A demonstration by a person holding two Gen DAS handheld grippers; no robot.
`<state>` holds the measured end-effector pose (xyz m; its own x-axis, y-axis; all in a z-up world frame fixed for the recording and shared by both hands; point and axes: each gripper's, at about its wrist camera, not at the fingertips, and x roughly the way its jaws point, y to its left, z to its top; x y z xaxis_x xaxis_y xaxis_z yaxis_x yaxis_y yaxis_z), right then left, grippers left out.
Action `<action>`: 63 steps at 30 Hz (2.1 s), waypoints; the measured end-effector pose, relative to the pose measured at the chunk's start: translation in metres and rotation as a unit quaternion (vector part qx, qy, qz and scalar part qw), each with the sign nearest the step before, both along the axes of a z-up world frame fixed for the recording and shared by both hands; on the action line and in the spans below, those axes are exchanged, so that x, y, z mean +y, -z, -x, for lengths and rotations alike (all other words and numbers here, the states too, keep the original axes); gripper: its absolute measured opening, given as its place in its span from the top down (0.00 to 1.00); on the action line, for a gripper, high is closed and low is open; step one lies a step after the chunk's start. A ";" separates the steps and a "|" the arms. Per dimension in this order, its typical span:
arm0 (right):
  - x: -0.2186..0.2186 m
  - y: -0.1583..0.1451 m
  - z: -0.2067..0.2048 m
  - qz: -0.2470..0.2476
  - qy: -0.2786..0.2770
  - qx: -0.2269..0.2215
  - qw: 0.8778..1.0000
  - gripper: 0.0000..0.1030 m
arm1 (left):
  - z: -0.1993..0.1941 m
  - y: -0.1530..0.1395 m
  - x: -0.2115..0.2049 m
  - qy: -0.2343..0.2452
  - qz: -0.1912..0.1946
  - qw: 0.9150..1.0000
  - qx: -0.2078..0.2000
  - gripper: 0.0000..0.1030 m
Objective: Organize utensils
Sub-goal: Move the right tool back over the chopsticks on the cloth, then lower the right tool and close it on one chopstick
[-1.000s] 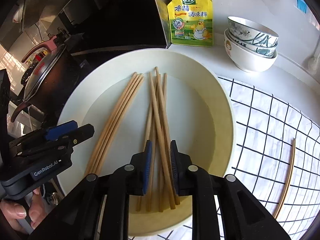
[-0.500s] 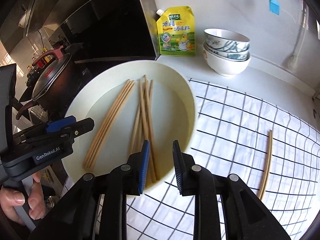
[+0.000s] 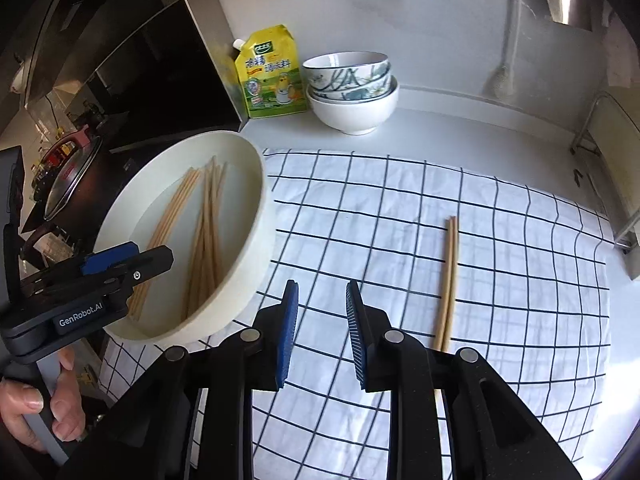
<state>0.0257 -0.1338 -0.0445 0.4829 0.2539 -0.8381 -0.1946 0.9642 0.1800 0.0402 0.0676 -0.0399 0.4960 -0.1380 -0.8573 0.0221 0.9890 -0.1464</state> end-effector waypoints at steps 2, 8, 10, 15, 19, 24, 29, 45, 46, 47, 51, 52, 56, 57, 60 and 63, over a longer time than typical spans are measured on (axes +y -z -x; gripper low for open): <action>-0.015 0.002 0.004 0.000 0.011 0.002 1.000 0.77 | 0.001 0.000 -0.015 0.010 0.002 1.000 0.000 0.45; -0.057 0.017 0.015 -0.001 0.041 0.013 0.999 0.76 | 0.004 -0.002 -0.056 0.041 0.009 0.999 0.002 0.40; -0.070 0.026 0.017 0.001 0.051 0.021 0.999 0.76 | 0.006 -0.004 -0.070 0.052 0.009 0.999 0.001 0.40; -0.096 0.051 0.021 -0.004 0.074 0.050 0.996 0.70 | 0.010 0.004 -0.099 0.074 0.005 0.997 0.006 0.34; -0.105 0.066 0.023 0.004 0.073 0.059 0.996 0.68 | 0.011 0.012 -0.114 0.080 0.004 0.997 0.015 0.34; -0.106 0.085 0.019 0.008 0.065 0.068 0.996 0.66 | 0.011 0.020 -0.121 0.080 -0.001 0.997 0.021 0.34; -0.103 0.094 0.013 0.007 0.063 0.065 0.996 0.66 | 0.011 0.028 -0.123 0.076 -0.004 0.997 0.030 0.34; -0.083 0.104 0.012 0.074 0.030 0.028 0.996 0.85 | 0.011 0.038 -0.131 0.073 -0.011 0.997 0.038 0.34; -0.083 0.104 0.012 0.077 0.028 0.025 0.996 0.89 | 0.010 0.039 -0.133 0.074 -0.011 0.996 0.038 0.34; -0.084 0.104 0.012 0.074 0.027 0.025 0.997 0.93 | 0.010 0.040 -0.135 0.077 -0.010 0.996 0.038 0.34; -0.093 0.104 0.015 0.062 0.028 0.026 0.997 0.93 | 0.008 0.046 -0.145 0.086 -0.007 0.995 0.043 0.33; -0.097 0.103 0.017 0.060 0.030 0.026 0.997 0.93 | 0.008 0.048 -0.148 0.089 -0.005 0.995 0.044 0.32; -0.118 0.104 0.026 0.055 0.046 0.026 0.997 0.93 | 0.006 0.056 -0.162 0.097 -0.008 0.995 0.037 0.28; -0.123 0.104 0.028 0.055 0.051 0.026 0.997 0.94 | 0.005 0.061 -0.166 0.097 -0.010 0.995 0.037 0.28; -0.143 0.104 0.034 0.052 0.068 0.026 0.996 0.94 | -0.001 0.076 -0.176 0.096 -0.016 0.994 0.046 0.28; -0.158 0.104 0.038 0.049 0.083 0.026 0.995 0.94 | -0.003 0.085 -0.184 0.098 -0.018 0.994 0.049 0.28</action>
<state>-0.0123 -0.2920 -0.1484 0.4659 0.0892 -0.8803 -0.0235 0.9958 0.0884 0.0435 -0.1161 -0.1248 0.3762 -0.1922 -0.9064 0.2014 0.9718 -0.1225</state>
